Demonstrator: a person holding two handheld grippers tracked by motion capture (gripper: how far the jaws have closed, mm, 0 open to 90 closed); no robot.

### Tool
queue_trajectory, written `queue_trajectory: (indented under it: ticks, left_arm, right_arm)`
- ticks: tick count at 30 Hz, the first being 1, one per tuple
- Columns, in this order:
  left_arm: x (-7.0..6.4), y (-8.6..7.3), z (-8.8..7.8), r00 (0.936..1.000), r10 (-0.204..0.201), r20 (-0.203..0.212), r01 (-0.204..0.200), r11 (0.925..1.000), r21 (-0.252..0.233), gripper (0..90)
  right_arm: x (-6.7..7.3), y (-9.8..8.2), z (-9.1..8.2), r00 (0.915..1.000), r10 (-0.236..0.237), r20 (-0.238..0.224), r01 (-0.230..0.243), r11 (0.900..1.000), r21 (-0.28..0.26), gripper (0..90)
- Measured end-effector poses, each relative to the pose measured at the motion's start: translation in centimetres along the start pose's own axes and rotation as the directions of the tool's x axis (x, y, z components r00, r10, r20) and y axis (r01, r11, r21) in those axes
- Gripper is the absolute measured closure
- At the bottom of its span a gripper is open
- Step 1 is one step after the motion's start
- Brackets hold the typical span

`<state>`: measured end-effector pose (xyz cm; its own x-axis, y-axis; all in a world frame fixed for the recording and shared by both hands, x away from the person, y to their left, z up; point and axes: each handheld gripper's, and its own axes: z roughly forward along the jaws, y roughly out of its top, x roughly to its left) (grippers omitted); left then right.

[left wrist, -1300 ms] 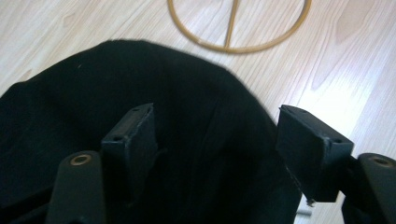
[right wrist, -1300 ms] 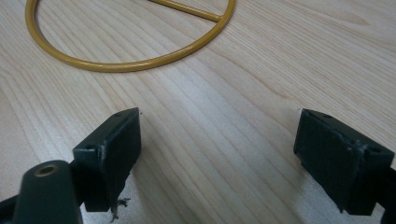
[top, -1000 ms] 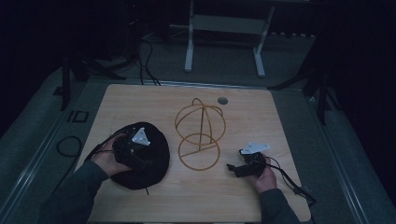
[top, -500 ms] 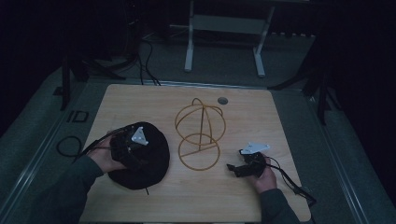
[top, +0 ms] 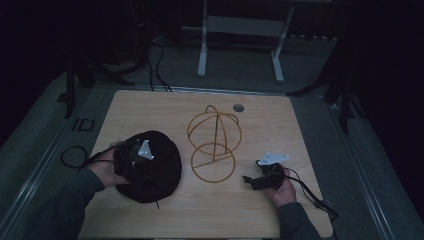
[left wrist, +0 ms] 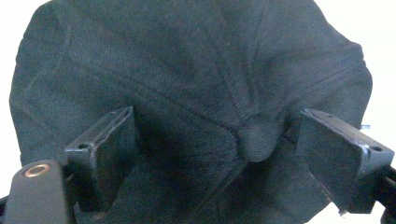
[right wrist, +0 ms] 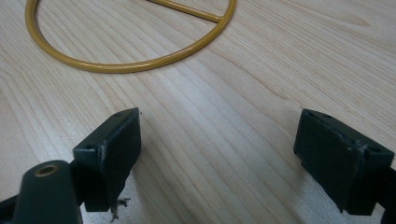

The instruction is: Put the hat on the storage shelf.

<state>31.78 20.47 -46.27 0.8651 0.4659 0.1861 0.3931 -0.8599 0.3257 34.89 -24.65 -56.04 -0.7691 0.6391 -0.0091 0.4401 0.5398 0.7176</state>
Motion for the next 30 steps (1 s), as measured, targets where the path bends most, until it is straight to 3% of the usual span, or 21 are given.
queue_trajectory:
  ticks: [6,14,17,25,26,27,30]
  left_arm:
    - [-0.2,0.5,1.4,0.9996,0.025,0.015,-0.026,0.9978,0.061,8.0]
    - [-0.2,0.7,2.3,0.9993,0.028,-0.027,-0.025,0.9934,0.112,5.0]
    - [-0.1,0.7,2.6,0.9982,0.043,-0.043,-0.038,0.9910,0.128,7.7]
    - [0.1,1.0,3.1,0.9967,0.058,-0.057,-0.049,0.9886,0.143,40.4]
    - [0.1,1.0,3.1,0.9967,0.058,-0.057,-0.049,0.9886,0.143,40.4]
    - [0.4,1.0,2.8,0.9979,0.055,-0.033,-0.050,0.9897,0.134,53.1]
    - [0.9,1.0,2.3,0.9990,0.042,-0.015,-0.039,0.9904,0.133,60.9]
  right_arm:
    - [0.0,0.0,0.0,1.0000,0.001,0.000,-0.001,1.000,0.000,14.6]
    - [0.0,0.0,0.0,1.0000,0.000,0.000,0.000,1.000,0.000,14.6]
    - [0.0,0.0,0.0,1.0000,0.000,0.000,0.000,1.000,0.000,14.6]
    - [0.0,0.0,0.0,1.0000,0.001,0.000,-0.001,1.000,0.000,14.6]
    - [0.0,0.0,0.0,1.0000,0.000,0.000,0.000,1.000,0.000,14.6]
    - [0.0,0.0,0.0,1.0000,0.000,0.000,0.000,1.000,-0.001,14.6]
    - [0.0,0.0,0.0,1.0000,0.000,0.000,0.000,1.000,0.000,14.6]
